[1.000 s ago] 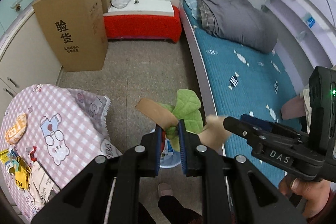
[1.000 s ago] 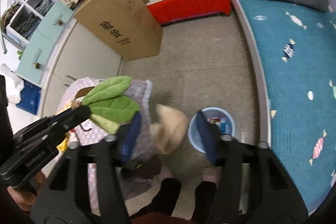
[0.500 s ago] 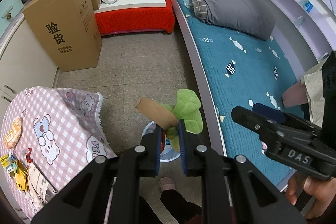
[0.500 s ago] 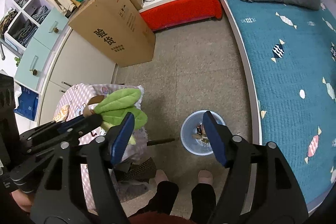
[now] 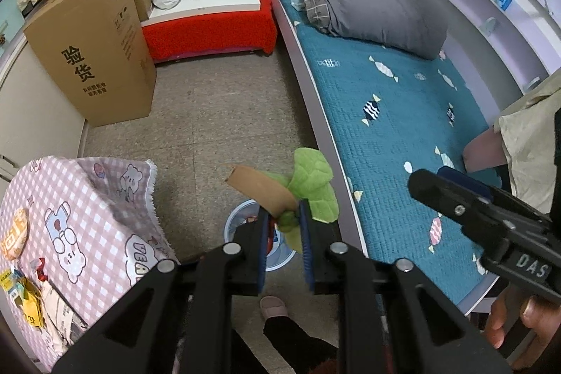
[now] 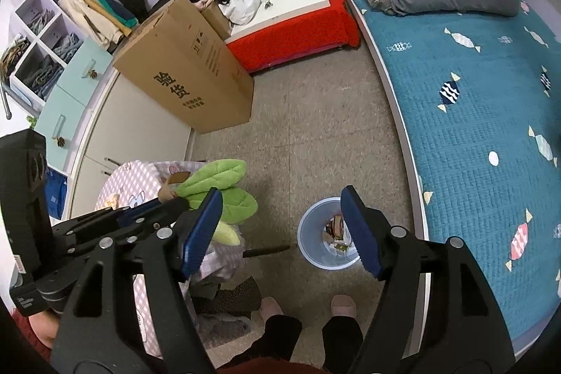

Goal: Collect trash
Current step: 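Carry both items to the blue basin and release them inside, then move both grippers back over the pink table toward the remaining trash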

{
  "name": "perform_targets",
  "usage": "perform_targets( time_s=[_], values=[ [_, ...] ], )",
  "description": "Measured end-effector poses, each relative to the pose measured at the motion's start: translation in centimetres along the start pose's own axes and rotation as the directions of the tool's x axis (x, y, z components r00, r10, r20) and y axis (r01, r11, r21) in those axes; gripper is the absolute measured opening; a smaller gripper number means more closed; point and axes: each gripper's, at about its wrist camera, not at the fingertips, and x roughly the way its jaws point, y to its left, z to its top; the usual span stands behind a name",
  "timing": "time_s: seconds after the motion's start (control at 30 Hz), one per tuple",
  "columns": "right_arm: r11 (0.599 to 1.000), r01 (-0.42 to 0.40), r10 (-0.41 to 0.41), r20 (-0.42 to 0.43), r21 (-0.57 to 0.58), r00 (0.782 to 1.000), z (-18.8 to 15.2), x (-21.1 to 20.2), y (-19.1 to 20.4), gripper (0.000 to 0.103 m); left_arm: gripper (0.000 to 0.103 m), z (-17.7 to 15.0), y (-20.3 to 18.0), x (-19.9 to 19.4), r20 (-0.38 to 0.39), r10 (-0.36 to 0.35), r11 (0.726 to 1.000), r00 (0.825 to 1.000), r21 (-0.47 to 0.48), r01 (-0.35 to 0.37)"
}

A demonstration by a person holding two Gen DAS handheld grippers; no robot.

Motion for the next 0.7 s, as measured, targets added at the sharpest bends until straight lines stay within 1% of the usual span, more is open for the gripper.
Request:
perform_targets(
  time_s=[0.07, 0.1, 0.13, 0.2, 0.27, 0.4, 0.47, 0.53, 0.7],
  values=[
    [1.000, -0.001, 0.001, 0.005, 0.005, 1.000, 0.0, -0.2, -0.3, 0.069, 0.035, 0.1, -0.2, 0.4, -0.014, 0.015, 1.000, 1.000, 0.012, -0.015],
    [1.000, 0.001, -0.001, 0.006, 0.008, 1.000, -0.1, -0.2, -0.3, 0.069, 0.052, 0.1, -0.3, 0.5, -0.013, 0.026, 1.000, 1.000, 0.011, -0.026],
    [1.000, 0.003, -0.003, 0.006, 0.009, 1.000, -0.1, -0.3, -0.4, 0.069, 0.062, 0.0, -0.2, 0.5, -0.014, 0.036, 0.999, 0.999, 0.007, -0.036],
    [1.000, 0.002, -0.002, 0.001, 0.011, 1.000, -0.2, -0.2, -0.3, 0.069, 0.062, -0.2, 0.0, 0.5, -0.020, 0.021, 1.000, 1.000, -0.005, -0.022],
    [1.000, 0.003, -0.003, -0.003, 0.009, 1.000, -0.4, -0.1, -0.2, 0.070, 0.064, -0.4, 0.4, 0.4, -0.024, 0.046, 0.999, 0.999, -0.013, -0.047],
    [1.000, -0.005, 0.004, -0.021, -0.009, 1.000, -0.8, 0.5, 0.8, 0.070, 0.069, -0.8, 1.7, -0.6, -0.014, 0.057, 0.997, 0.998, -0.049, -0.058],
    [1.000, -0.017, 0.016, -0.033, -0.022, 0.999, -1.0, 1.1, 1.6, 0.070, 0.070, -1.3, 2.6, -1.3, -0.011, 0.072, 0.995, 0.997, -0.068, -0.073],
    [0.999, -0.033, 0.031, -0.050, -0.043, 0.998, -1.3, 1.8, 3.1, 0.070, 0.071, -1.7, 3.7, -1.9, -0.008, 0.089, 0.992, 0.996, -0.091, -0.089],
    [0.990, -0.082, 0.071, -0.100, -0.117, 0.992, -2.0, 4.1, 8.2, 0.070, 0.073, -4.0, 8.7, -4.3, 0.000, 0.130, 0.975, 0.991, -0.181, -0.128]
  ],
)
